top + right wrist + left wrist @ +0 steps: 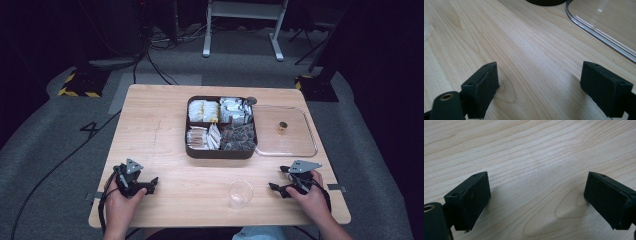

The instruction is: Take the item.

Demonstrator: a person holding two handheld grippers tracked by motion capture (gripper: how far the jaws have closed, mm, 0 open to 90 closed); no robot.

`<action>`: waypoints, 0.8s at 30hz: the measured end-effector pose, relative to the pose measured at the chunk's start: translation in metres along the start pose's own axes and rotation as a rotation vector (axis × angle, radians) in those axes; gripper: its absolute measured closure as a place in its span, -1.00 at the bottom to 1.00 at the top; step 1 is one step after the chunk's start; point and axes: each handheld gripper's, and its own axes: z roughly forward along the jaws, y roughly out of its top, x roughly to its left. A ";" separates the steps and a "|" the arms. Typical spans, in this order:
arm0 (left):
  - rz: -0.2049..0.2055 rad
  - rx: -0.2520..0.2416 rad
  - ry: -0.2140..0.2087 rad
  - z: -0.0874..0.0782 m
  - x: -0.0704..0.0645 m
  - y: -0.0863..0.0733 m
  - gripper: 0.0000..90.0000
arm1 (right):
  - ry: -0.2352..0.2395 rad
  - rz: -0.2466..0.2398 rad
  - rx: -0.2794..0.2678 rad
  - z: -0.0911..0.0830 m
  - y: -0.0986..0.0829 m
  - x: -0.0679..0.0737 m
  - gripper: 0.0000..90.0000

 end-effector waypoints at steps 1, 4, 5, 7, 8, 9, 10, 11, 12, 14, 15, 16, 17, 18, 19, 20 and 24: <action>0.000 0.000 0.000 0.000 0.000 0.000 -0.84 | 0.001 0.000 0.000 0.000 0.000 0.000 -0.66; -0.007 0.000 0.003 0.000 -0.001 0.000 -0.84 | 0.001 -0.001 0.000 0.000 0.000 0.000 -0.66; -0.006 0.002 0.003 0.000 -0.001 0.000 -0.84 | 0.001 -0.001 0.000 0.000 0.000 0.000 -0.66; -0.001 0.006 0.000 0.000 -0.001 0.000 -0.87 | 0.002 -0.001 0.000 0.000 0.000 0.000 -0.66; -0.002 0.007 -0.002 0.000 -0.001 0.000 -0.88 | 0.001 -0.001 -0.001 0.000 0.000 0.000 -0.66; 0.000 0.007 -0.003 0.000 -0.001 0.000 -0.88 | 0.001 -0.001 0.000 0.000 0.000 0.000 -0.66; 0.006 0.010 -0.006 0.001 -0.001 0.000 -0.89 | 0.001 -0.001 -0.001 0.000 0.000 0.000 -0.66; 0.009 0.014 -0.009 0.001 -0.001 0.001 -0.91 | 0.001 -0.001 -0.001 0.000 0.000 0.000 -0.66; 0.015 0.018 -0.015 0.002 -0.001 0.001 -0.94 | 0.001 -0.001 -0.001 0.000 0.000 0.000 -0.66; 0.020 0.024 -0.016 0.002 -0.002 0.001 -1.00 | 0.001 -0.002 -0.001 0.000 0.000 0.000 -0.66; 0.020 0.024 -0.016 0.002 -0.002 0.001 -1.00 | 0.001 -0.001 -0.001 0.000 0.000 0.000 -0.66; 0.022 0.024 -0.018 0.002 -0.002 0.002 -1.00 | 0.001 -0.002 -0.001 0.000 0.000 0.000 -0.66; 0.022 0.024 -0.018 0.002 -0.002 0.002 -1.00 | 0.001 -0.002 -0.001 0.000 0.000 0.000 -0.66; 0.028 0.024 -0.020 0.002 -0.001 0.002 -1.00 | 0.001 -0.001 -0.001 0.000 0.000 0.000 -0.66; 0.028 0.024 -0.020 0.002 -0.001 0.002 -1.00 | 0.001 -0.002 -0.001 0.000 0.000 0.000 -0.66; 0.029 0.020 -0.021 0.003 -0.001 0.002 -1.00 | 0.001 -0.001 -0.001 0.000 0.000 0.000 -0.66; 0.027 0.022 -0.025 0.003 -0.001 0.002 -0.99 | 0.001 -0.001 -0.001 0.000 0.000 0.000 -0.66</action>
